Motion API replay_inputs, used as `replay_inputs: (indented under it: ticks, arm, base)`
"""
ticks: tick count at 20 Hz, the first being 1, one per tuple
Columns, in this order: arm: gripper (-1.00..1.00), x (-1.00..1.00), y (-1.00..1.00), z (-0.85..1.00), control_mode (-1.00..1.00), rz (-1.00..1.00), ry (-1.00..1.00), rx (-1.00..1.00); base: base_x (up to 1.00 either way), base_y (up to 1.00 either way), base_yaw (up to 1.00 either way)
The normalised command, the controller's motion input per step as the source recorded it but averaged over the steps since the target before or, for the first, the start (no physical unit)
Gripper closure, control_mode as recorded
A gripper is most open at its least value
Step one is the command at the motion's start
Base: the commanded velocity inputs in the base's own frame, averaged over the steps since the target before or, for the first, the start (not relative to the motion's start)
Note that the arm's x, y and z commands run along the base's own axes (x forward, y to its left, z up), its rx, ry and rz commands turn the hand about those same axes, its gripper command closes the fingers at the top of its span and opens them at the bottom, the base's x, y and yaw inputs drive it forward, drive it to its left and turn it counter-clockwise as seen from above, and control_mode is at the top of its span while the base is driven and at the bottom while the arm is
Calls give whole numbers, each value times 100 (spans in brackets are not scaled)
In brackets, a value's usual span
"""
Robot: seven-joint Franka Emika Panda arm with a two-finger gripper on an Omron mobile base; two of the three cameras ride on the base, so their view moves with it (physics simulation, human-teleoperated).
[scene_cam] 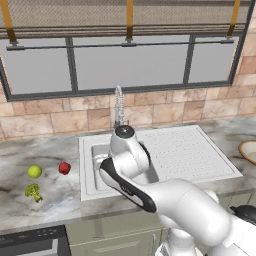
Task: There is a mixed pile of frozen fruits and vegetables on the counter. Locate all the frozen vegetables and place the items in a bowl on the counter. Take all the frozen fruits and defrost them in a running sink.
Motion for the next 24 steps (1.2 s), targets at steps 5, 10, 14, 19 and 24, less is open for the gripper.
replay_inputs:
  ticks: [5,10,14,19,24]
  arm:
    - [100,23,-30,-1,-100,0,0,0]
    - [100,25,-28,-10,-100,0,0,0]
    - [100,23,-23,-17,-100,0,0,0]
    - [100,22,-14,-22,-100,0,0,0]
    - [100,19,-13,-26,-100,0,0,0]
  base:
    - [0,0,0]
    - [0,0,0]
    - [0,0,0]
    - [0,0,0]
    - [0,0,0]
